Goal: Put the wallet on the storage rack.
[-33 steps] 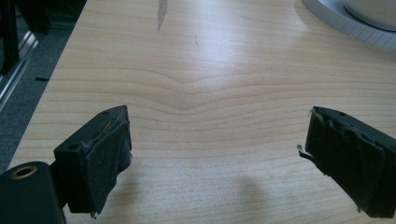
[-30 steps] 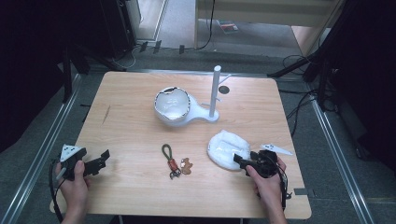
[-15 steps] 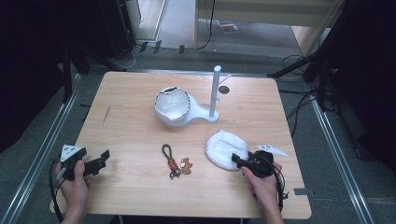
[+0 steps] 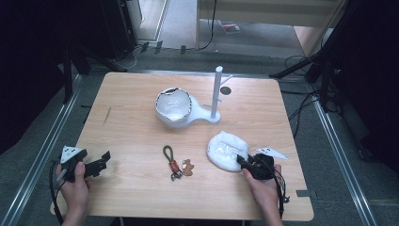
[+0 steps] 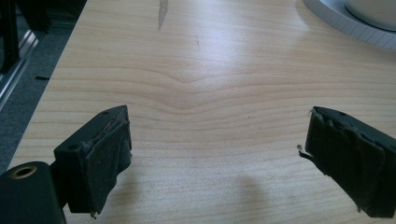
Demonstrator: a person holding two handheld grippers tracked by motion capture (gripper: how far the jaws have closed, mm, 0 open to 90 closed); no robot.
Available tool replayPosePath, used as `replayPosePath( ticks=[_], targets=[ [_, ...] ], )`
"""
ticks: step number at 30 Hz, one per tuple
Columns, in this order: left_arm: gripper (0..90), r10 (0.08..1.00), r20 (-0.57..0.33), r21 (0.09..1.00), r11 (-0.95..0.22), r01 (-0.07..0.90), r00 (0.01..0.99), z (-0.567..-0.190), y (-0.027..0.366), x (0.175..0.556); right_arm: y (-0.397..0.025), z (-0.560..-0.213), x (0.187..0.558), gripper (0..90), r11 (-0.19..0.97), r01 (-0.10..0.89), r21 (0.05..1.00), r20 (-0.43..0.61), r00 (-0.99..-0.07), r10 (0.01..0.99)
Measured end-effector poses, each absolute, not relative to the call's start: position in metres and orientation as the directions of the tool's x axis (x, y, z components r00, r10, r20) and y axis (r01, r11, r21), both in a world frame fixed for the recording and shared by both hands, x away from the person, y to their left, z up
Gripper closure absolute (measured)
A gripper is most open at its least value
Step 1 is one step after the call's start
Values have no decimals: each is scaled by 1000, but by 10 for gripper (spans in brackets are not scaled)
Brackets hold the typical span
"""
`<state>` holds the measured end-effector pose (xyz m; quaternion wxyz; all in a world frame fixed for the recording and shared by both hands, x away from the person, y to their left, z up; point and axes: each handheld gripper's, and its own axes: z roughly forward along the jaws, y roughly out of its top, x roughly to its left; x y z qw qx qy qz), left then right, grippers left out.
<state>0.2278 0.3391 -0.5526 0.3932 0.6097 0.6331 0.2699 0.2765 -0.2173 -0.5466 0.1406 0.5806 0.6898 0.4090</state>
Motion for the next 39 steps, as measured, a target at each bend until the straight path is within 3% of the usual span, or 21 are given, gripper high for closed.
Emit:
replayPosePath(
  ticks=[4,11,26,39],
  targets=[
    [77,984,-169,821,111,560,53,-553,339,228,-216,-547,277,726,-15,684,729,297,-297,908],
    [77,984,-173,821,114,559,53,-553,340,228,-217,-545,274,803,-87,672,735,347,-263,900],
    [77,985,-162,821,104,561,55,-552,339,228,-221,-500,259,819,-185,598,780,420,-281,863],
    [77,984,-171,821,112,560,54,-553,339,228,-196,-466,255,817,-154,599,786,403,-307,862]
  ],
)
